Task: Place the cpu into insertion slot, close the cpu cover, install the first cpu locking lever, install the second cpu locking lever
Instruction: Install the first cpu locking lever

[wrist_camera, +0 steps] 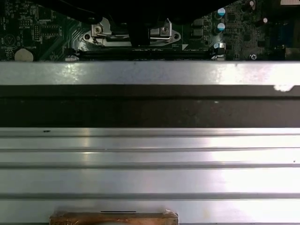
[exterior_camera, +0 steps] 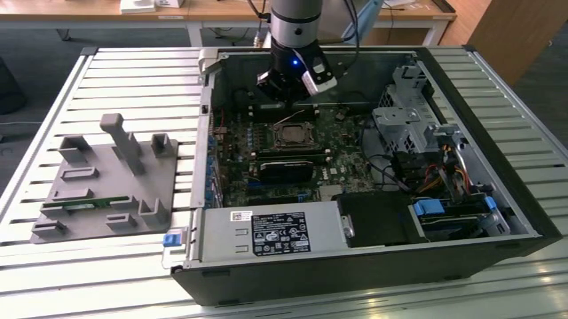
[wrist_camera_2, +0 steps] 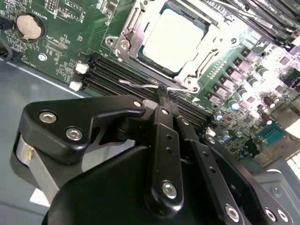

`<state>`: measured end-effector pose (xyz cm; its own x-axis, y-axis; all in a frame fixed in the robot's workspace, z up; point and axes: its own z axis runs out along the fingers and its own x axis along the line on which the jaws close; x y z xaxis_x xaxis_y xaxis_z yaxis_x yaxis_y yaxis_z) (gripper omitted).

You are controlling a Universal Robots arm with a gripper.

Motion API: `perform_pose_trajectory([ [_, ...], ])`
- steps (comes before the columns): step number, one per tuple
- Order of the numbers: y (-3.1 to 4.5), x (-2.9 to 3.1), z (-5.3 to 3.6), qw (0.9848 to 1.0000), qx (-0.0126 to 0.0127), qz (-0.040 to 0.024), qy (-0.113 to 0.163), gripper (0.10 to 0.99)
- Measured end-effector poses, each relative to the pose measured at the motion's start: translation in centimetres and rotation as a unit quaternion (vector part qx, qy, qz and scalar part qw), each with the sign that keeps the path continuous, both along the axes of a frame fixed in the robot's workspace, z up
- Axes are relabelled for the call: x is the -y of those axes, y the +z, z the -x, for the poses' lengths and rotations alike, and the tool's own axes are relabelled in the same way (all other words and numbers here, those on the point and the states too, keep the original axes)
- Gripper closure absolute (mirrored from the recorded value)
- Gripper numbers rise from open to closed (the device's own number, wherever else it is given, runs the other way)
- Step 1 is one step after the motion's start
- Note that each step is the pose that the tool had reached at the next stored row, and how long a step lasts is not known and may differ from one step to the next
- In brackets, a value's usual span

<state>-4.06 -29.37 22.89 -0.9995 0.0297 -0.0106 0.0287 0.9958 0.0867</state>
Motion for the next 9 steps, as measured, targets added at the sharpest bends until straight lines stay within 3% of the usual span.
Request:
perform_pose_trajectory([
  [9, -0.61, -0.05, -0.6, 1.0, 0.0, 0.0002, 0.0, 0.98],
])
